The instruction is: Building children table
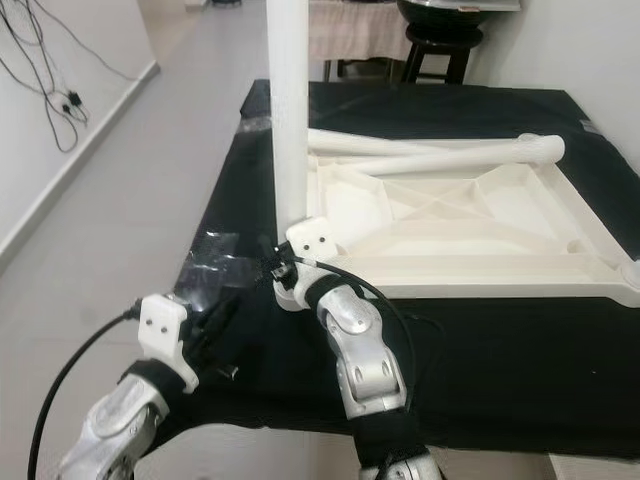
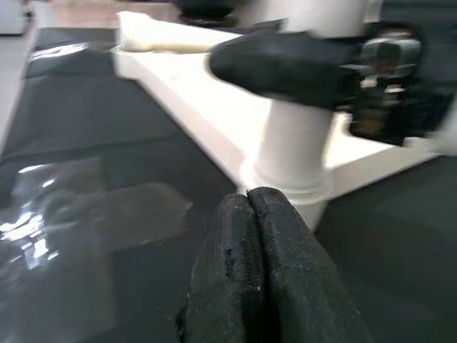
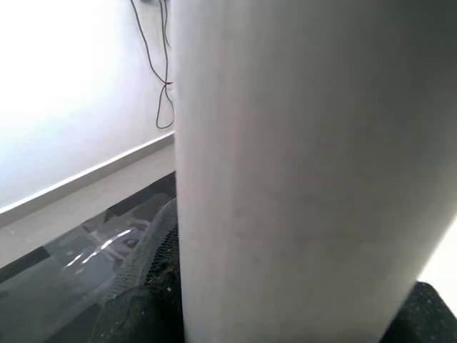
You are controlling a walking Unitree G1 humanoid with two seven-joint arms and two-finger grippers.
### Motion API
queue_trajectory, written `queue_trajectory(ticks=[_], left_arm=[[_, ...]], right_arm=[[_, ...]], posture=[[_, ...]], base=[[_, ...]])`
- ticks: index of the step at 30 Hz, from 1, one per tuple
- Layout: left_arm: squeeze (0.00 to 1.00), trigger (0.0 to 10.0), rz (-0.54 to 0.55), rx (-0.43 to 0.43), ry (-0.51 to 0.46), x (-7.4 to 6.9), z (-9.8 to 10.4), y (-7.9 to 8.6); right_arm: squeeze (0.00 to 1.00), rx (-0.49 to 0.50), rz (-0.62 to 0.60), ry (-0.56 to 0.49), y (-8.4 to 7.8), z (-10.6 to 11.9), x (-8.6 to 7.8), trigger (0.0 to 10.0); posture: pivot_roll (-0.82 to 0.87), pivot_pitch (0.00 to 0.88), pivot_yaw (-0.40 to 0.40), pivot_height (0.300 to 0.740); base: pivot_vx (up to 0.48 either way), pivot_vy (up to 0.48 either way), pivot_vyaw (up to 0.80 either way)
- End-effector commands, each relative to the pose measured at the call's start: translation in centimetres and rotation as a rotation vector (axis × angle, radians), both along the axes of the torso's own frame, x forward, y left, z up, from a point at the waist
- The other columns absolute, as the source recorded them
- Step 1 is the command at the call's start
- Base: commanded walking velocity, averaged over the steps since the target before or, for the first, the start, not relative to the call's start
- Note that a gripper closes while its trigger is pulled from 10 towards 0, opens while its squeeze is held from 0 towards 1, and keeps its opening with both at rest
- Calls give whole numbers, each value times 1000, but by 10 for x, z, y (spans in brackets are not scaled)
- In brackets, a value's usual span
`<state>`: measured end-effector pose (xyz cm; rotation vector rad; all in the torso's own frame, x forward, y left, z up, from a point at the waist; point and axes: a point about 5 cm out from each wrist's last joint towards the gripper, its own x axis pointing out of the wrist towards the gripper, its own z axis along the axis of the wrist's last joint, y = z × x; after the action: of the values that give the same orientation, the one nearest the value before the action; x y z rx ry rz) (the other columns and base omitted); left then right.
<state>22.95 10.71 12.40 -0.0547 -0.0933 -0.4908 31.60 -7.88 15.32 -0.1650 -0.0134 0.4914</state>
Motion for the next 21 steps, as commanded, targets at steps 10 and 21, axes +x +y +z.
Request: queue_trajectory(ticks=[10, 21], left_arm=[[0, 10000, 7, -1, 20, -2, -4, 0], [0, 10000, 5, -8, 19, -1, -5, -3]], right_arm=[[1000, 15, 50, 65, -13, -4, 8, 10000], [0, 19, 400, -10, -41, 33, 28, 10000]], posture=[[70, 119, -17, 740], [83, 111, -33, 740]], base=[[0, 0, 0], [0, 0, 0]])
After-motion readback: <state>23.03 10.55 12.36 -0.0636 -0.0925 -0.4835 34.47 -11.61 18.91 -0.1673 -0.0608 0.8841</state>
